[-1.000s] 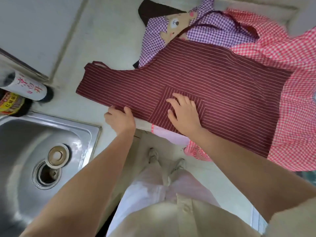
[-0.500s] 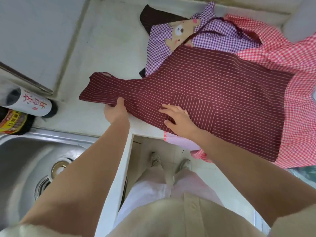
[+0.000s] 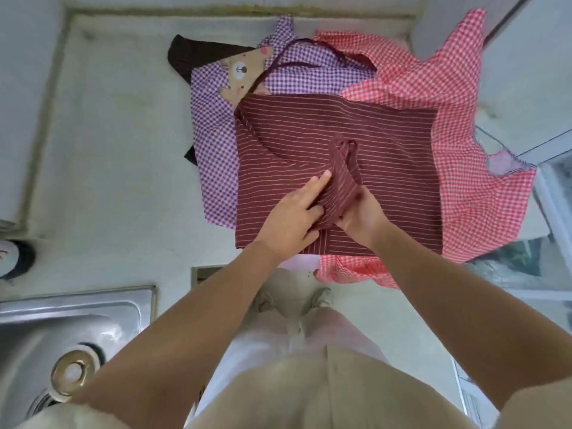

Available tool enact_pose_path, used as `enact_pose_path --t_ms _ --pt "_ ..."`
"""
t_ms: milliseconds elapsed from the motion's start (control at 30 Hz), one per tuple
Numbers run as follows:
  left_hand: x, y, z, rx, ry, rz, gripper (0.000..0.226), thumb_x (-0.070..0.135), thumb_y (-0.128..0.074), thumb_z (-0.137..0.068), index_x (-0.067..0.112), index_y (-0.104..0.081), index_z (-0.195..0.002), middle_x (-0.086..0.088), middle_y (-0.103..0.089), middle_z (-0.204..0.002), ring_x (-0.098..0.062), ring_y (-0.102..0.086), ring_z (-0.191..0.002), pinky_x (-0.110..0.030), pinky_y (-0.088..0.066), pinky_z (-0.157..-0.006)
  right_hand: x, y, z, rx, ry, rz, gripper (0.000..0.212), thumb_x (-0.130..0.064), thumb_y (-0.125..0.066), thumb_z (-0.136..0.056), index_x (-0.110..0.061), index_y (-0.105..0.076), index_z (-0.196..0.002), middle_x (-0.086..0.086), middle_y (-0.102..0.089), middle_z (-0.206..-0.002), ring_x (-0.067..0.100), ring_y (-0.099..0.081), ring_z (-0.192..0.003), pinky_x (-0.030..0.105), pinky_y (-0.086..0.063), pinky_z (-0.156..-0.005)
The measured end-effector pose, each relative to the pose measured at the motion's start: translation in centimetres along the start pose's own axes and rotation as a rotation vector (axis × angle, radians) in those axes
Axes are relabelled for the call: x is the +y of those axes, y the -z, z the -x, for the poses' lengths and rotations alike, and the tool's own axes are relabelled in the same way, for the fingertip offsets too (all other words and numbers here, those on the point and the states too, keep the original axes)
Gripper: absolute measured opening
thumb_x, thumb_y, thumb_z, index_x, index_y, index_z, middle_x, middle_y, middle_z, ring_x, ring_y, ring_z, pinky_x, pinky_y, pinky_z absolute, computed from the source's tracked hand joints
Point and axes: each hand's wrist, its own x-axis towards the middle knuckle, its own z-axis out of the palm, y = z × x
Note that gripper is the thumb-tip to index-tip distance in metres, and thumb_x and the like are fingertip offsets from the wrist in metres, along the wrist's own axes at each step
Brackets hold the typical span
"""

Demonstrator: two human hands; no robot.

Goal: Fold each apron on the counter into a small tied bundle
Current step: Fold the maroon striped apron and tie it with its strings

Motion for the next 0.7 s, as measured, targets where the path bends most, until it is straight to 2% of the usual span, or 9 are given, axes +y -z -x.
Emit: enact_pose_path --t_ms 67,167,267,333,367,433,533,633,700 --pt "0.4 -1.8 -0.3 -0.150 -0.043 -0.050 0.019 0.015 -0.066 -0.086 0.005 -0.065 -0.102 -0.012 -0.006 -0.163 -0.030 -0.020 -0.148 -0.046 -0.028 -0.116 -0.8 3.3 0.8 0.046 -0.023 -0.093 0.060 -0.048 -0.023 -0.104 -0.007 -0.053 -0.137 0.012 -0.068 -0.116 0.029 -0.064 -0.106 0.040 -0.053 -0.087" --pt "0.4 -3.2 -0.5 -0.344 -0.045 -0.142 0.033 0.025 -0.062 -0.092 0.011 -0.061 -0.123 -0.006 0.002 -0.164 -0.023 -0.008 -0.151 -0.040 -0.012 -0.122 -1.7 6.4 1.7 0.098 -0.105 -0.016 0.074 -0.072 -0.022 -0.094 -0.012 -0.056 -0.121 0.009 -0.067 -0.109 0.025 -0.061 -0.100 0.040 -0.048 -0.080" --pt "0.6 -3.3 -0.8 -0.382 -0.049 -0.140 0.028 0.028 -0.062 -0.092 0.014 -0.062 -0.116 -0.005 0.000 -0.164 -0.022 -0.006 -0.151 -0.039 -0.009 -0.123 -2.0 7.0 1.7 0.167 -0.049 0.335 0.051 -0.053 -0.058 -0.091 -0.010 -0.061 -0.119 0.005 -0.068 -0.113 0.025 -0.065 -0.104 0.035 -0.050 -0.089" --pt "1.0 -3.1 -1.0 -0.346 -0.038 -0.126 0.016 0.036 -0.061 -0.091 0.020 -0.057 -0.090 -0.005 -0.008 -0.164 -0.022 -0.010 -0.150 -0.040 -0.007 -0.123 -2.2 7.0 1.6 0.184 0.068 0.588 0.025 -0.023 -0.068 -0.090 -0.011 -0.069 -0.112 0.007 -0.072 -0.108 0.028 -0.068 -0.103 0.036 -0.055 -0.087" --pt "1.0 -3.0 -0.9 -0.296 -0.028 -0.117 0.024 0.044 -0.057 -0.091 0.021 -0.053 -0.083 -0.005 -0.014 -0.163 -0.022 -0.013 -0.150 -0.041 -0.007 -0.123 -2.4 6.6 1.6 0.196 0.142 0.632 0.018 -0.016 -0.066 -0.091 -0.014 -0.071 -0.108 0.006 -0.073 -0.106 0.026 -0.069 -0.100 0.034 -0.056 -0.084" --pt "1.5 -2.9 -1.0 -0.160 -0.006 -0.084 0.037 0.056 -0.043 -0.092 0.021 -0.057 -0.092 -0.007 -0.026 -0.159 -0.023 -0.022 -0.147 -0.044 -0.010 -0.122 -3.5 6.1 2.4 0.207 0.274 0.534 0.017 -0.012 -0.059 -0.093 -0.023 -0.069 -0.101 0.004 -0.073 -0.105 0.024 -0.069 -0.099 0.036 -0.056 -0.084" --pt "2.2 -2.7 -1.8 0.036 0.074 -0.057 0.047 0.052 -0.036 -0.095 0.016 -0.057 -0.117 -0.009 -0.036 -0.153 -0.026 -0.032 -0.142 -0.049 -0.013 -0.120 -5.2 7.3 2.9 0.326 0.338 0.327 0.021 -0.011 -0.051 -0.093 -0.027 -0.065 -0.093 0.005 -0.071 -0.094 0.026 -0.066 -0.087 0.042 -0.055 -0.086" --pt "2.6 -3.3 -2.7 0.147 0.244 -0.101 0.040 0.043 -0.047 -0.094 0.014 -0.055 -0.120 -0.010 -0.038 -0.149 -0.028 -0.033 -0.139 -0.051 -0.016 -0.119 -5.7 10.7 3.0 0.502 0.333 0.398 0.015 -0.018 -0.048 -0.094 -0.021 -0.063 -0.092 -0.001 -0.066 -0.081 0.022 -0.065 -0.082 0.037 -0.057 -0.079" --pt "2.5 -4.2 -3.0 0.168 0.368 -0.145 0.038 0.038 -0.054 -0.091 0.014 -0.053 -0.122 -0.012 -0.037 -0.149 -0.031 -0.033 -0.137 -0.052 -0.020 -0.118 -5.4 13.0 3.0 0.581 0.305 0.500 0.014 -0.022 -0.049 -0.092 -0.018 -0.063 -0.093 0.002 -0.065 -0.083 0.026 -0.065 -0.087 0.042 -0.057 -0.083"
